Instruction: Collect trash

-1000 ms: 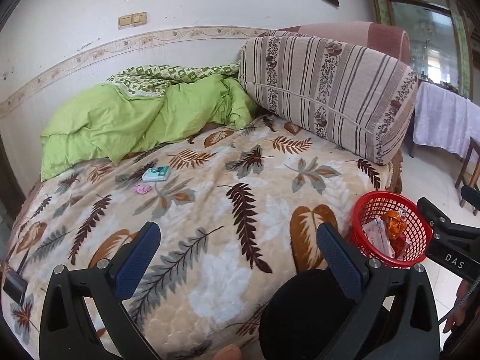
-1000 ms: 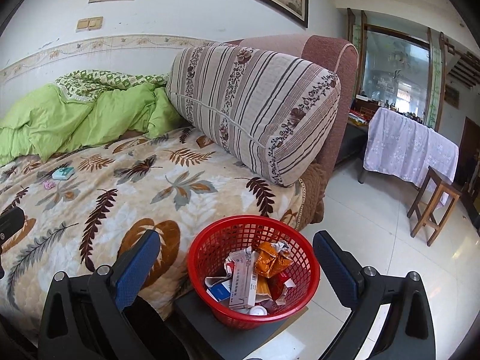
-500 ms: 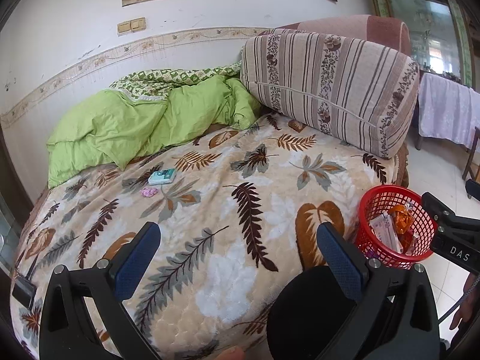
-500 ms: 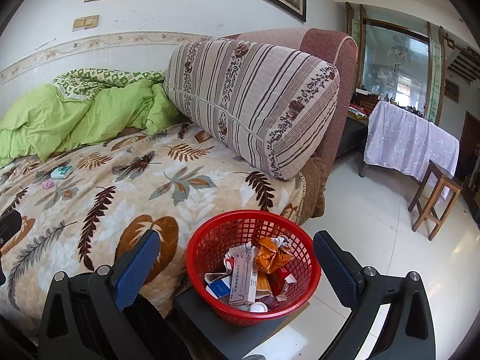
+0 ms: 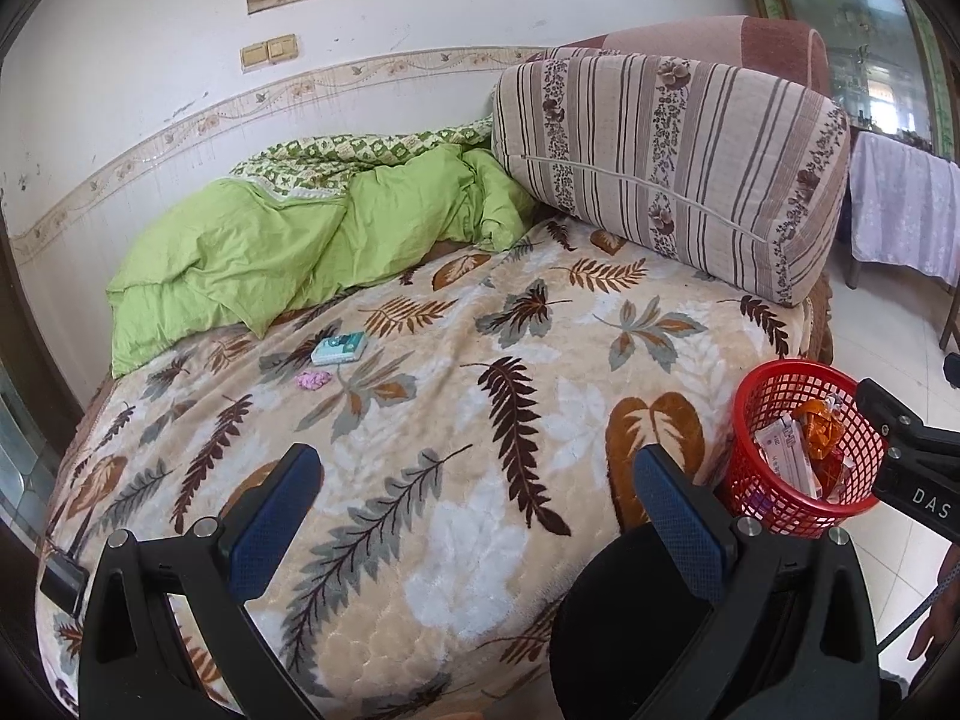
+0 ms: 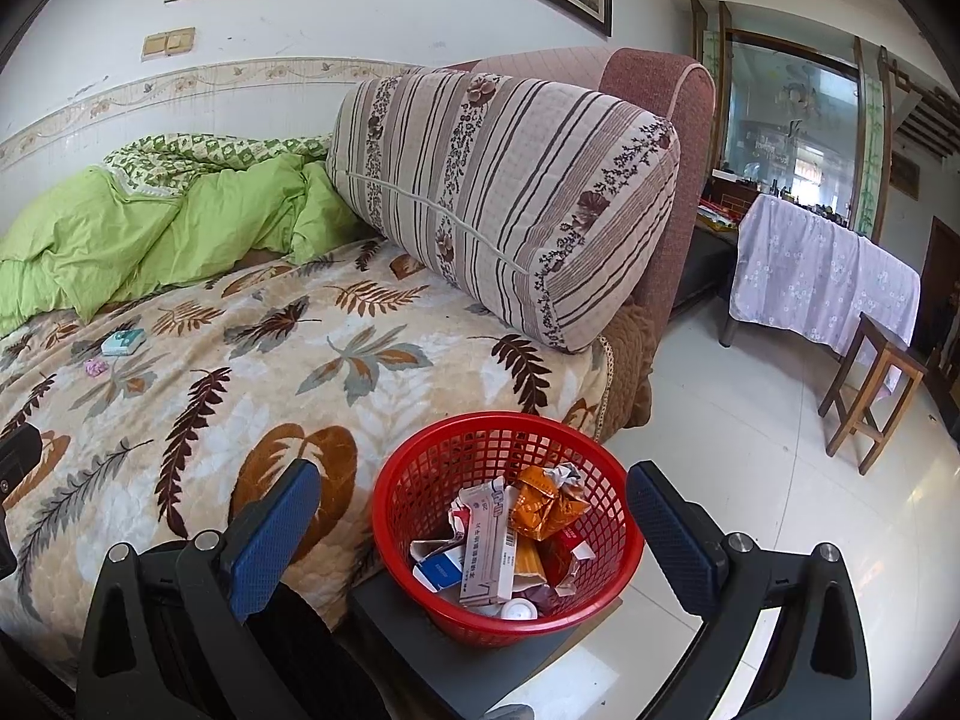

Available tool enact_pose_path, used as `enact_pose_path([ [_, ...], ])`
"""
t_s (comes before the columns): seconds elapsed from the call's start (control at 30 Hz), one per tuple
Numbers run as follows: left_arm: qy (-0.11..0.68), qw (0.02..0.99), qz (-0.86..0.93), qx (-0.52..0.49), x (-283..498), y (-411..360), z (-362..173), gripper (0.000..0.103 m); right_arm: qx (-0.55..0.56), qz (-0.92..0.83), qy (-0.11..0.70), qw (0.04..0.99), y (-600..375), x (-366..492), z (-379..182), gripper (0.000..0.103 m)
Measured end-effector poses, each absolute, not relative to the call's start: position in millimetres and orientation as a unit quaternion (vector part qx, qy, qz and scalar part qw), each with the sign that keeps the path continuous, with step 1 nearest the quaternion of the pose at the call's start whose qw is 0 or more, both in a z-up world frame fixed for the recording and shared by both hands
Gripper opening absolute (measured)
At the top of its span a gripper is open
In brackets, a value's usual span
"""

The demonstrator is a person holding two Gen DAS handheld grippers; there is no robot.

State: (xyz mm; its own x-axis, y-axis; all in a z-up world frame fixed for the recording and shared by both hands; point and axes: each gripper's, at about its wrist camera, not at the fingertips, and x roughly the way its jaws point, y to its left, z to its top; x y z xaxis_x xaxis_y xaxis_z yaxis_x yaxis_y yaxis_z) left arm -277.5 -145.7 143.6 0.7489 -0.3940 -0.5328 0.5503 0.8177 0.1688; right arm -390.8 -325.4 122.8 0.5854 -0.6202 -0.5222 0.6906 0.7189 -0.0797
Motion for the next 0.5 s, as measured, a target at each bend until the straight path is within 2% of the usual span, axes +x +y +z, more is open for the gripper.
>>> enact_pose_path([
  [0.5, 0.249, 0.921, -0.255, 0.157, -275.7, -143.4, 142.6, 0.103, 0.066, -0.368, 0.268, 0.888, -324.5, -391.1, 120.3, 0.102],
])
